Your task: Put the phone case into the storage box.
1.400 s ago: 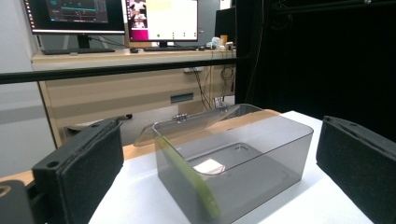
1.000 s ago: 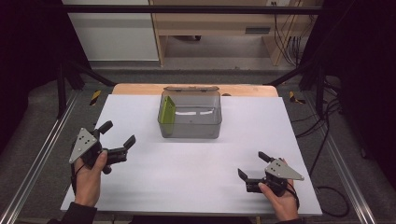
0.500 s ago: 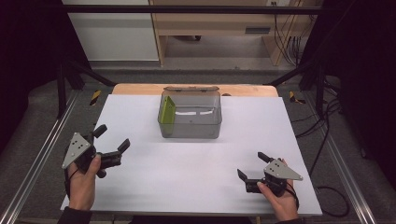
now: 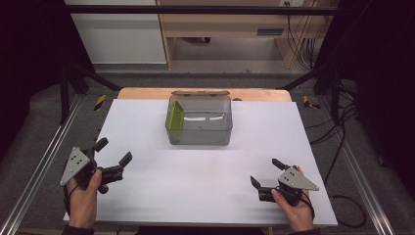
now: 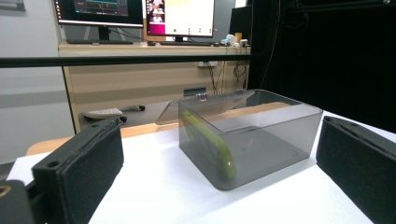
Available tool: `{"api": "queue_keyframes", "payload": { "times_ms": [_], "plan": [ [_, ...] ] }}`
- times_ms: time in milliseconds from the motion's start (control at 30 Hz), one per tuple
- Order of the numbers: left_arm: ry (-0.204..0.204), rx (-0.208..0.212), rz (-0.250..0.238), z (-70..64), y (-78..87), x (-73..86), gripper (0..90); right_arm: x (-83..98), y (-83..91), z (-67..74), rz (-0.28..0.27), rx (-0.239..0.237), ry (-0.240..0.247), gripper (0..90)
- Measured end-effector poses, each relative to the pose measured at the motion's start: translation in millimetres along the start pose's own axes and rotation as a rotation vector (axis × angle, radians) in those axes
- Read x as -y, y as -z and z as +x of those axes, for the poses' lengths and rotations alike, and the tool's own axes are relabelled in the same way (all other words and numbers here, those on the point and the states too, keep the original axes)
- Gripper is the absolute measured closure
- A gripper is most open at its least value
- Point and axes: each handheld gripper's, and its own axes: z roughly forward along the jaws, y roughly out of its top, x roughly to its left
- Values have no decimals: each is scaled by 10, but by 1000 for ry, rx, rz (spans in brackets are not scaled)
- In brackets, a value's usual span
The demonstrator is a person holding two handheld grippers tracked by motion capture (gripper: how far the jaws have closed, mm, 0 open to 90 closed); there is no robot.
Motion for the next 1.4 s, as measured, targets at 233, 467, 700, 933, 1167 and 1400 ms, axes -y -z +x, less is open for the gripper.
{"api": "queue_keyframes", "payload": {
  "times_ms": [233, 467, 700, 933, 1167, 1400],
  "plan": [
    [11, -3, -4, -16, 42, 68, 5, 7, 17, -14, -20, 12, 18, 44],
    [27, -25, -5, 7, 90, 164, 5, 14, 20, -23, -27, 21, 23, 44],
    [27, -20, 6, 4, 126, 250, 5, 13, 25, -27, -29, 21, 24, 44],
    [40, -12, 20, -2, 134, 342, 5, 12, 32, -30, -28, 16, 23, 44],
    [27, 25, 27, -48, 93, 418, 5, 13, 42, -51, -32, 21, 15, 44],
    [44, 8, 7, -43, 96, 462, 5, 14, 55, -72, -40, 22, 5, 43]
  ]
}}
